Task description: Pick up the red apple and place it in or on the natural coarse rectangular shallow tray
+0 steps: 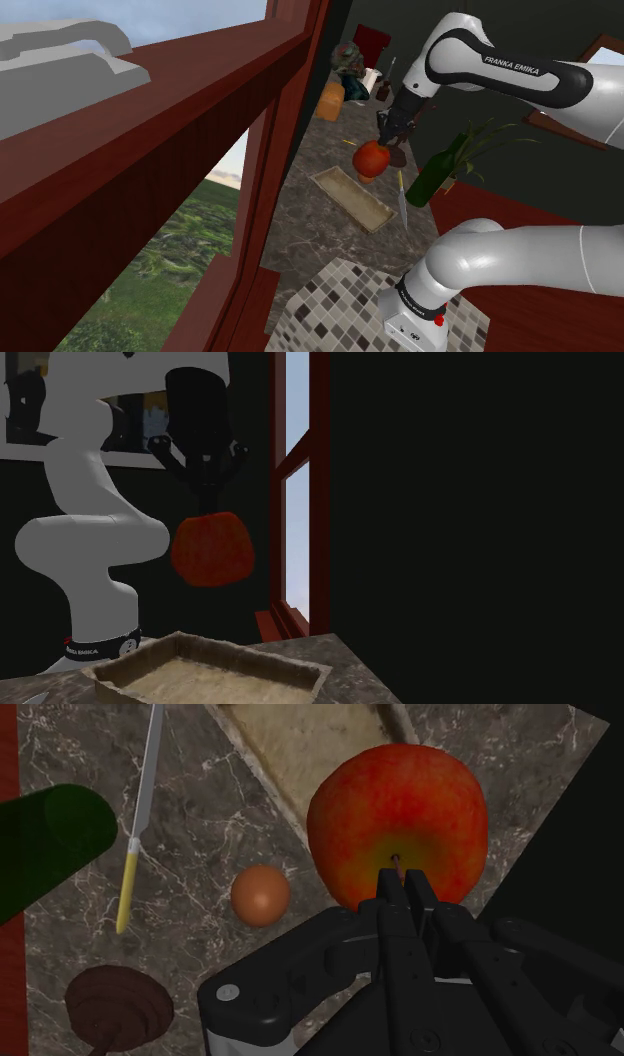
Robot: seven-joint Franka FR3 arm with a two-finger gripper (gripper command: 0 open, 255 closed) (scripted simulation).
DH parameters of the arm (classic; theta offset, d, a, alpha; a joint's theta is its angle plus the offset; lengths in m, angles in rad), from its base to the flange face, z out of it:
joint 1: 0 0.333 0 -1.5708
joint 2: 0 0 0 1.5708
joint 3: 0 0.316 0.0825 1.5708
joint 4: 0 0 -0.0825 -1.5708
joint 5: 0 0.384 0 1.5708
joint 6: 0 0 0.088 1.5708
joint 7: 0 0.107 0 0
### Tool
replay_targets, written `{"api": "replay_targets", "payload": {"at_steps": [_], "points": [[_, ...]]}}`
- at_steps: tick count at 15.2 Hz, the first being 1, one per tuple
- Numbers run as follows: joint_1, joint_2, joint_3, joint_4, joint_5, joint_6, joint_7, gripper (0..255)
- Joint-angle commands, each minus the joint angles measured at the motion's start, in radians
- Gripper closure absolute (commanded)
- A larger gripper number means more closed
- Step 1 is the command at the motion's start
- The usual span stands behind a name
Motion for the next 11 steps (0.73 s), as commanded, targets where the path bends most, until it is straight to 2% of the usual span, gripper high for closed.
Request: {"api": "replay_targets", "payload": {"at_steps": [1, 11], "points": [[-0.001, -0.002, -0.002, -0.029, -0.001, 0.027, -0.002, 255], [-0.004, 0.000, -0.007, -0.162, -0.004, 0.162, -0.009, 255]]}}
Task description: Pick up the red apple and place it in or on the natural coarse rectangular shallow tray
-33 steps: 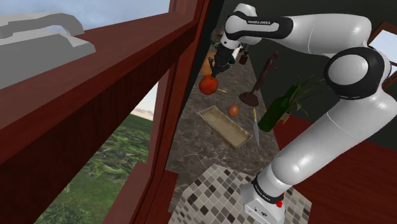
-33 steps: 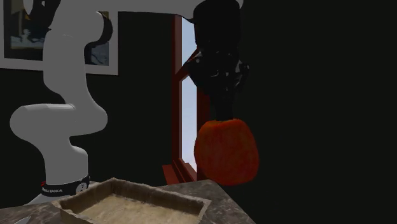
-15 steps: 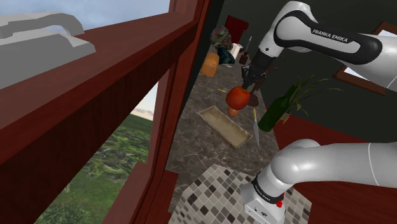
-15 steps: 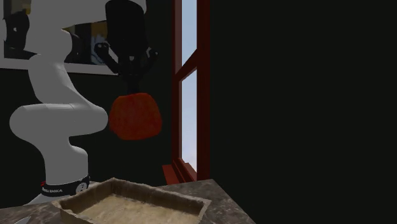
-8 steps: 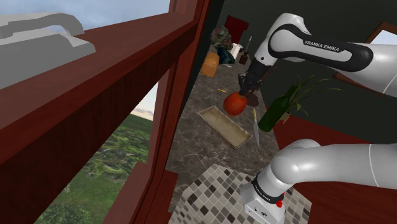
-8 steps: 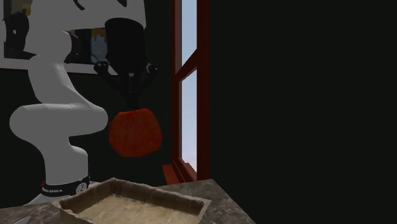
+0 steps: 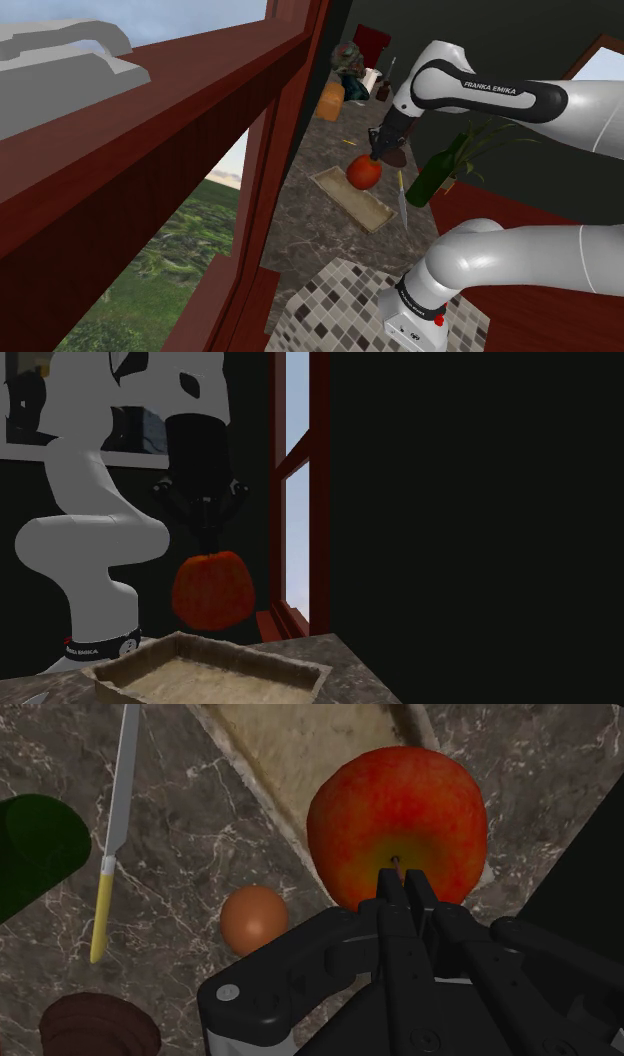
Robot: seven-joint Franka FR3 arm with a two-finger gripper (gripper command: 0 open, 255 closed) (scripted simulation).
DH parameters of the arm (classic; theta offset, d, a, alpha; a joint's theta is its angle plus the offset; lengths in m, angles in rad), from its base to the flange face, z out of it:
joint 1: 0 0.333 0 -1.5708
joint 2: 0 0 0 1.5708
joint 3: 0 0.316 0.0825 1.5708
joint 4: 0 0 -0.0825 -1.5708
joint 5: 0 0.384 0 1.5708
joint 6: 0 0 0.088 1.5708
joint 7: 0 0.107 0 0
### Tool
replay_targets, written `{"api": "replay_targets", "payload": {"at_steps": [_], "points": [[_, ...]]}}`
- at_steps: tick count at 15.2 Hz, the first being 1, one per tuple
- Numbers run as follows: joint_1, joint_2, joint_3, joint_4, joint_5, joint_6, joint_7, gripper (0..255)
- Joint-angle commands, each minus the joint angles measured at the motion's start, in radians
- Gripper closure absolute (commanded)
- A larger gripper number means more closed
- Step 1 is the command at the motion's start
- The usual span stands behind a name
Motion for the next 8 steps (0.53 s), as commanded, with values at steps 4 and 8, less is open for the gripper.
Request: {"api": "replay_targets", "payload": {"at_steps": [4, 8], "points": [[-0.001, 0.004, -0.002, -0.068, -0.001, 0.073, -0.003, 255], [-0.001, 0.021, -0.006, -0.123, -0.002, 0.144, -0.007, 255]]}}
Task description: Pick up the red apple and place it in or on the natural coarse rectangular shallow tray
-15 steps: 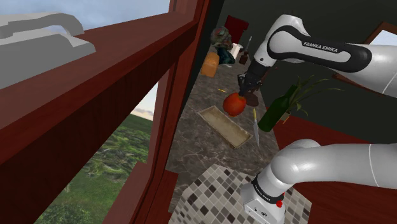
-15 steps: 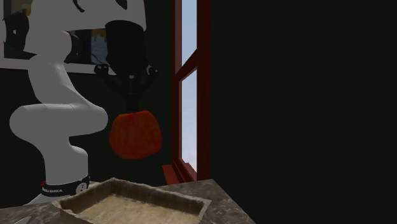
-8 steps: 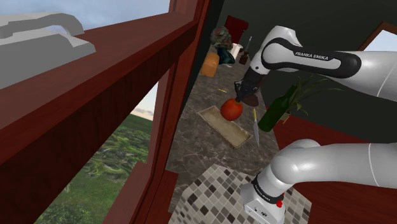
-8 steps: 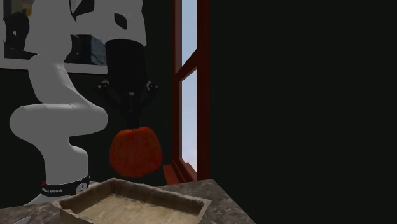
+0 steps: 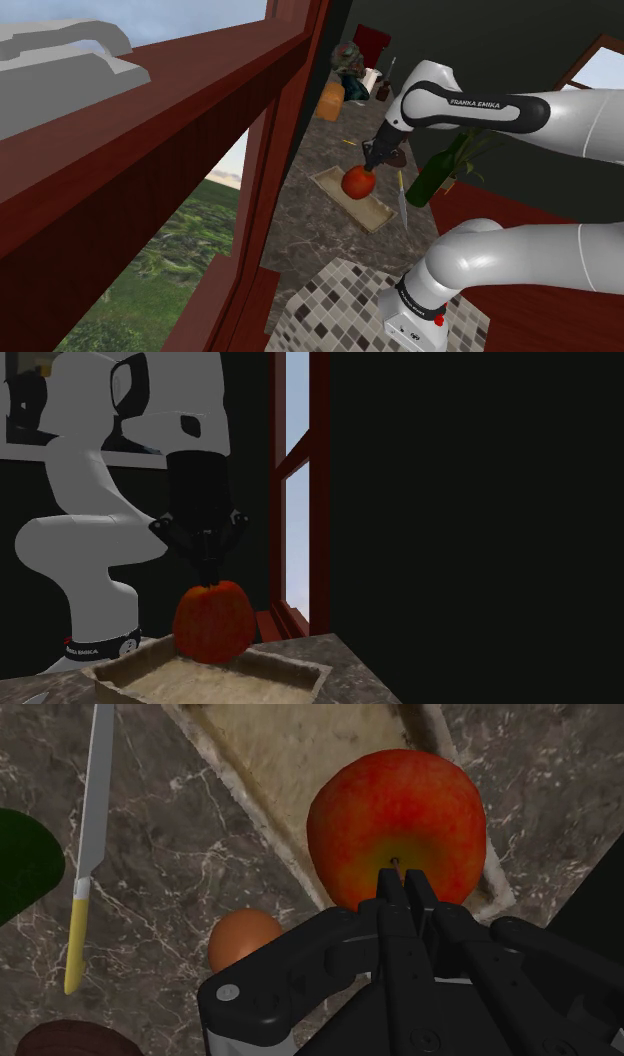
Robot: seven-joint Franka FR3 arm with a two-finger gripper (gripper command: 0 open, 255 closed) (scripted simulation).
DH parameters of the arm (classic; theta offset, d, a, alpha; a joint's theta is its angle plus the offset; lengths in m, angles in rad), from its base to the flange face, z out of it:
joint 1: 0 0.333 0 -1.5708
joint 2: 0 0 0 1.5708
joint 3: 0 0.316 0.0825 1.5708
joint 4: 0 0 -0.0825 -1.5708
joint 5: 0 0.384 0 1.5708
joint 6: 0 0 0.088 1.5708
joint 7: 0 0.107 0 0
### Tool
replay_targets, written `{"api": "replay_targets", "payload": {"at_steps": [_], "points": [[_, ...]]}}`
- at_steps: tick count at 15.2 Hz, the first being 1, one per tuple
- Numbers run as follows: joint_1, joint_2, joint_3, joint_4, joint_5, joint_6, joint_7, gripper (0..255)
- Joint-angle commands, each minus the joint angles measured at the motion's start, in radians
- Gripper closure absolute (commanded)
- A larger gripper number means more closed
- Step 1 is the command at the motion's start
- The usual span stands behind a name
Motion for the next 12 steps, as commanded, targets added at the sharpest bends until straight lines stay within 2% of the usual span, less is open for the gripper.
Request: {"api": "replay_targets", "payload": {"at_steps": [1, 8, 9, 12], "points": [[-0.001, 0.006, -0.003, -0.019, -0.001, 0.026, -0.004, 255], [-0.001, 0.006, -0.003, -0.019, -0.001, 0.026, -0.004, 255], [-0.001, 0.006, -0.003, -0.019, -0.001, 0.026, -0.004, 0], [-0.001, 0.007, -0.003, -0.019, -0.001, 0.026, -0.004, 0]]}}
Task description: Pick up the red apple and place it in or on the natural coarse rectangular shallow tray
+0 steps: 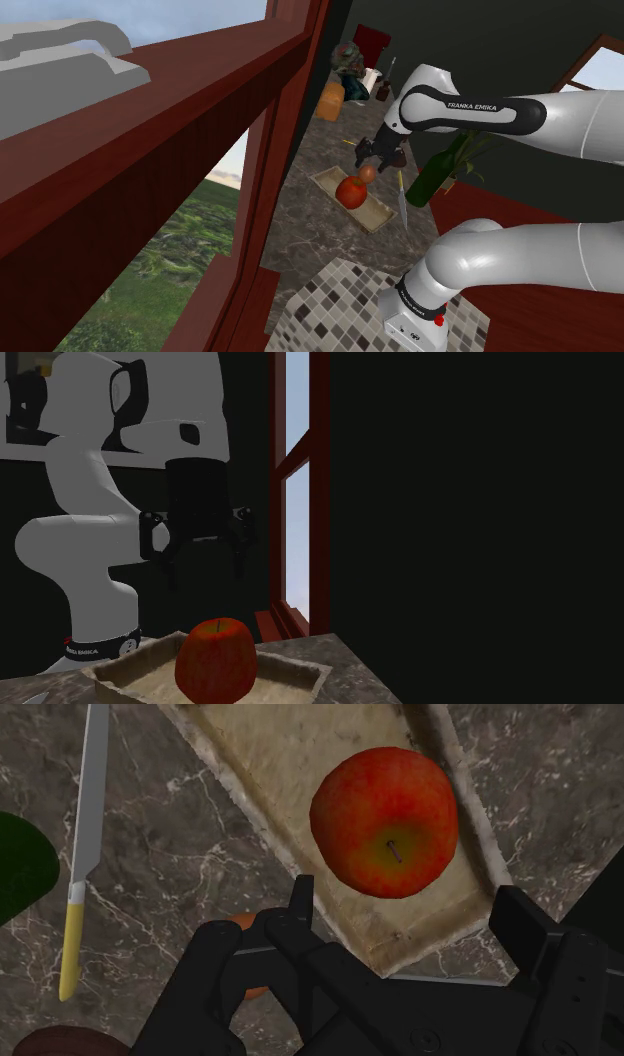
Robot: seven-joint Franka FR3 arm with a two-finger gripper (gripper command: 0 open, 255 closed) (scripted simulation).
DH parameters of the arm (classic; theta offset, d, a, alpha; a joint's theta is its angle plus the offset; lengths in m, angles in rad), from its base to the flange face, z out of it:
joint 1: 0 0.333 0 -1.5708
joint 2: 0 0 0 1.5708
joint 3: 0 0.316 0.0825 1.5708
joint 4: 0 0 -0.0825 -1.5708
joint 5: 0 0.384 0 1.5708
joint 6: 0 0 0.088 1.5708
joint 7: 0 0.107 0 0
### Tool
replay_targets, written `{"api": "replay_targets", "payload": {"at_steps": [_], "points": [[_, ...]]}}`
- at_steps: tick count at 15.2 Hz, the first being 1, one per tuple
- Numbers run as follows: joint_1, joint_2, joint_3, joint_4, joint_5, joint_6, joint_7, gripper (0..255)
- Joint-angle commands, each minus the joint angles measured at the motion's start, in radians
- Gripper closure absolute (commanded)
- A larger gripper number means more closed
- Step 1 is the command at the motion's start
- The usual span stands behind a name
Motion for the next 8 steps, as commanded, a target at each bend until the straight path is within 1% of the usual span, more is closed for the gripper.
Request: {"api": "replay_targets", "payload": {"at_steps": [1, 2, 6, 8], "points": [[0.000, 0.000, 0.000, 0.000, 0.000, 0.000, 0.000, 0], [0.000, 0.000, 0.000, 0.000, 0.000, 0.000, 0.000, 0], [-0.003, -0.035, 0.002, 0.106, -0.002, -0.141, 0.002, 0], [-0.003, -0.035, 0.002, 0.106, -0.002, -0.141, 0.002, 0]]}}
